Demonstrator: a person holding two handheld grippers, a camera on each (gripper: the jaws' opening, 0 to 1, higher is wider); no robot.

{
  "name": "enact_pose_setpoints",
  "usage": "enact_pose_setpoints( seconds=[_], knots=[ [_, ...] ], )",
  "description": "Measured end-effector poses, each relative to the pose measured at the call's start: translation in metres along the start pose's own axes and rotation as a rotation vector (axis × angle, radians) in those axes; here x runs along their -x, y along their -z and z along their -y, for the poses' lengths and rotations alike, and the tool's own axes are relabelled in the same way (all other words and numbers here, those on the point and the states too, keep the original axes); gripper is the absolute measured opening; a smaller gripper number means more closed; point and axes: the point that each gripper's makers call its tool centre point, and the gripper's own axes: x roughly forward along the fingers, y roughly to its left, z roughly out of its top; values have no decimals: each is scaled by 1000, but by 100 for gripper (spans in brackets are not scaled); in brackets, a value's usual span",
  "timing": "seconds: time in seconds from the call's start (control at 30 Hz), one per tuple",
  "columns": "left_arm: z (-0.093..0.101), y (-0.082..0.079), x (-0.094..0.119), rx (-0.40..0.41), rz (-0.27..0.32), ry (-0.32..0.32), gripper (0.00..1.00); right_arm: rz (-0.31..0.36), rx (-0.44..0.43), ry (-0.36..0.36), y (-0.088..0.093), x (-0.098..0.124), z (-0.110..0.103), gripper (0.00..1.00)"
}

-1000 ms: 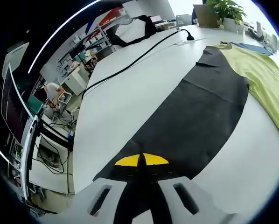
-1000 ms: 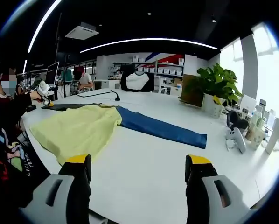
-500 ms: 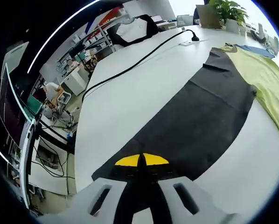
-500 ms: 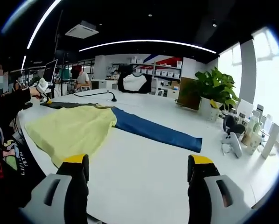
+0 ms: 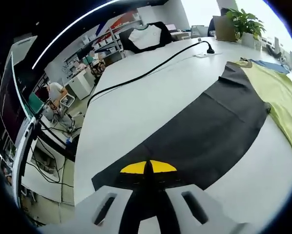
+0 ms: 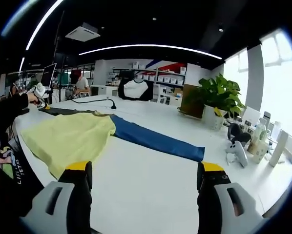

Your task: Fold the garment on the visible template until the final outline fits inside the template.

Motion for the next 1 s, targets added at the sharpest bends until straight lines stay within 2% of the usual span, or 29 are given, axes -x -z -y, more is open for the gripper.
enact_pose_setpoints(
  seconds=[0.13,0.2,0.23,0.27,0.3,0.33,0.43,0.57,0.63,0.67,0.73,0.83,0.9,1.0],
  knots=[
    [-1,0,1,18,43,2,1,-5,-14,6,1,1,3,91],
    [-1,0,4,2,60,-3,7,-6,-8,13,-1,1,4,91],
    [-2,-5,10,-77,100,8,14,-5,-6,15,-2,2,3,91],
    [-3,-11,14,-80,142,3,22,-2,-3,16,-4,4,2,91],
    [-10,-19,21,-1,201,-47,24,9,-1,19,-7,5,1,91],
    [-12,-23,26,10,229,-53,26,14,-4,28,-9,7,2,92],
    [-19,-23,34,50,220,-58,35,36,3,73,-16,8,10,94],
    [-32,-20,36,105,225,-93,58,73,0,109,-25,10,14,97],
    [-39,-11,34,165,193,-114,69,82,14,132,-27,10,15,99],
    [-44,-6,31,147,172,-123,78,83,42,131,-28,10,14,99],
    [-48,1,27,154,151,-130,89,122,38,119,-35,10,10,99],
    [-40,6,27,285,165,-52,86,119,33,121,-36,12,7,99],
    [-38,10,27,349,176,-29,86,118,28,124,-35,14,5,99],
    [-38,12,27,332,192,-29,85,123,7,123,-33,18,0,99]
  ],
)
